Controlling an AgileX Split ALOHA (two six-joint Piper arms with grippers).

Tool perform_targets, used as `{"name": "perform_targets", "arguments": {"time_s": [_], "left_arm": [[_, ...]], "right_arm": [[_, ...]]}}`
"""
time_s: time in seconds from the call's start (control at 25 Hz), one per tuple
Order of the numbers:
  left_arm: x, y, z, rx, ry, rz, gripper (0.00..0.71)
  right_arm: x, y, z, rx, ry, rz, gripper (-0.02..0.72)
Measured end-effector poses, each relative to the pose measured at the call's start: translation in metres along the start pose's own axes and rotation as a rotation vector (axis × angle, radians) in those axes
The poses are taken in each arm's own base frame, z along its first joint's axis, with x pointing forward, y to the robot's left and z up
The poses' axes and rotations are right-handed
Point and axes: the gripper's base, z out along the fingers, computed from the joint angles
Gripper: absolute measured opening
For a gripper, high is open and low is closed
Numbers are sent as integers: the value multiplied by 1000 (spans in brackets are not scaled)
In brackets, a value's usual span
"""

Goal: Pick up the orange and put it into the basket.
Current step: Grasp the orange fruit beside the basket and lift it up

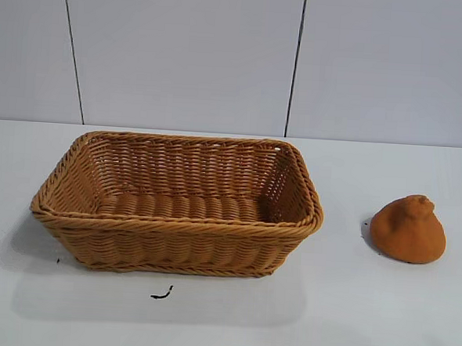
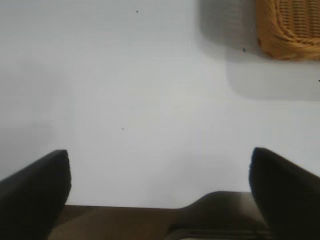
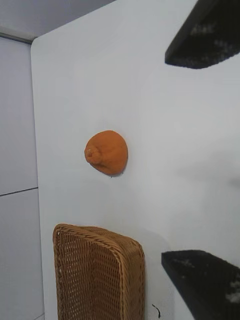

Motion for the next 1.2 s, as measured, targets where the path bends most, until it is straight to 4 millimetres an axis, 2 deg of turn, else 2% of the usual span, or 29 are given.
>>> {"name": "perform_targets", "arguments": {"time_s": [0.52,0.92,1.08,1.2], "left_arm": [[20,-1,-26,57,-207,47,696],[21,-1,-27,58,-215,47,696],[21,-1,-27,58,-215,47,696],[21,-1,-27,58,-215,47,696]], "right_arm": [[0,0,0,0,0,0,679],[-1,0,-1,3,-11,-5,679],[-16,-1,-3,16,-23,-17,679],[-38,-1,7,26,53,-21,679]]}}
